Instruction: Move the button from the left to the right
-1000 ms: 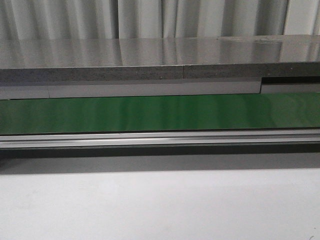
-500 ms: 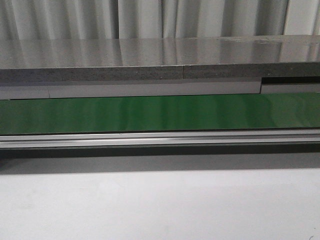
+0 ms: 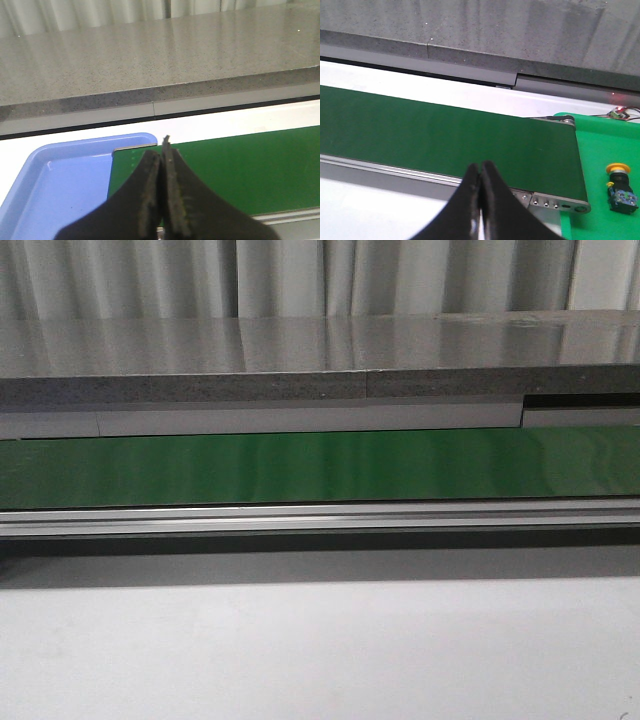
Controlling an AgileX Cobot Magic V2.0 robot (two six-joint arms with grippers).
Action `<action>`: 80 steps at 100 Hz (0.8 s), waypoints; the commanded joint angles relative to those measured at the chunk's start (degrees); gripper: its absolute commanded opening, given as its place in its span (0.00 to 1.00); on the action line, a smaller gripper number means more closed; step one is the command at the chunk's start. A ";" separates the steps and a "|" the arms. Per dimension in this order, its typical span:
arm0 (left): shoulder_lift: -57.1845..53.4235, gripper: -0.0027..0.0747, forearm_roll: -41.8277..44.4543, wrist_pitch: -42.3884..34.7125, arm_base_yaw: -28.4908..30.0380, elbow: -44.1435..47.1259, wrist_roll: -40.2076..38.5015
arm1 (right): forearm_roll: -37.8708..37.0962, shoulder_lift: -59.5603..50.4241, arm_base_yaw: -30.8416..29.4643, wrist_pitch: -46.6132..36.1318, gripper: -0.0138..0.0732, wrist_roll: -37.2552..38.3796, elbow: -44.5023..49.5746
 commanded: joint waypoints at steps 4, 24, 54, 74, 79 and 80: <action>0.08 0.01 -0.81 -4.69 -0.40 -1.63 -0.01 | 1.56 0.29 0.05 -3.38 0.08 -0.38 -1.37; 0.08 0.01 -0.81 -4.69 -0.40 -1.63 -0.01 | 1.56 0.29 0.05 -3.38 0.08 -0.38 -1.37; 0.08 0.01 -0.81 -4.69 -0.40 -1.63 -0.01 | 1.55 0.29 0.05 -4.08 0.08 -0.38 -1.37; 0.08 0.01 -0.81 -4.69 -0.40 -1.63 -0.01 | 2.14 0.19 1.25 -6.12 0.08 -0.32 0.52; 0.08 0.01 -0.81 -4.69 -0.40 -1.63 -0.01 | 2.02 0.13 2.48 -6.68 0.08 -0.32 1.31; 0.08 0.01 -0.81 -4.69 -0.40 -1.63 -0.01 | 2.01 0.00 2.87 -6.82 0.08 -0.32 1.42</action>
